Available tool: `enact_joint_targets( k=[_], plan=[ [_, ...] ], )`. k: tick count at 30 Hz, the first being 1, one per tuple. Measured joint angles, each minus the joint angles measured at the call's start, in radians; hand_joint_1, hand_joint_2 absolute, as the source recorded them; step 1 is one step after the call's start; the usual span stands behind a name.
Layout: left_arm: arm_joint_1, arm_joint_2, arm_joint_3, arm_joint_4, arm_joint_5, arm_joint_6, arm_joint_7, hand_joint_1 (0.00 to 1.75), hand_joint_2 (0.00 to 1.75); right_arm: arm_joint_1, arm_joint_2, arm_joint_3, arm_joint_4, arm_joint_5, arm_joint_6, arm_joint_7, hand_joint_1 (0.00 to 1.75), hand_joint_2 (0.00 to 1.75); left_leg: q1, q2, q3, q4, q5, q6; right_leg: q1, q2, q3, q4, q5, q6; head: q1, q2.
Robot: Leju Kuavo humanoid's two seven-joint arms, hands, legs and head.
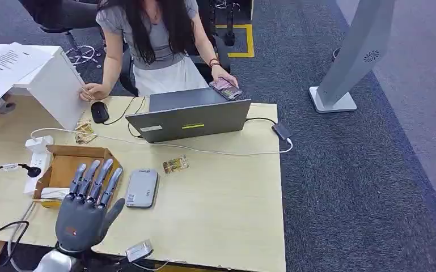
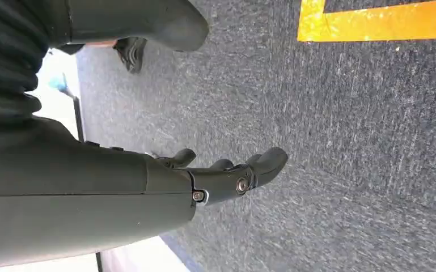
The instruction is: Pass the card to the sensor for recognition and then transmit it.
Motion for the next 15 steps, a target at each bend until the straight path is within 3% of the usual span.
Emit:
enact_joint_targets(
  k=[3, 6, 15],
  plan=[
    [0.07, 0.052, 0.001, 0.0, 0.065, -0.124, 0.091, 0.0, 1.75, 0.001, 0.003, -0.018, 0.0, 0.0, -0.006, 0.0, 0.0, 1.75, 0.0, -0.001, 0.0, 0.0, -0.001, 0.0, 0.0, -0.002, 0.0, 0.0, -0.001, -0.001, 0.0, 0.0],
    [0.093, 0.071, 0.021, 0.01, 0.116, -0.181, 0.093, 0.0, 1.75, 0.001, 0.004, -0.03, 0.0, 0.004, -0.006, 0.001, 0.0, 1.75, 0.001, -0.002, 0.0, -0.001, 0.0, -0.001, 0.001, -0.003, 0.001, 0.0, -0.001, -0.001, 0.0, 0.0],
    [0.096, 0.07, 0.088, 0.037, 0.127, -0.218, 0.075, 0.0, 1.75, 0.001, 0.006, -0.046, 0.0, 0.011, -0.006, 0.001, 0.0, 1.75, 0.0, -0.002, 0.0, 0.0, 0.0, -0.001, 0.001, -0.003, 0.002, 0.0, -0.001, -0.001, 0.0, 0.0]
  ],
)
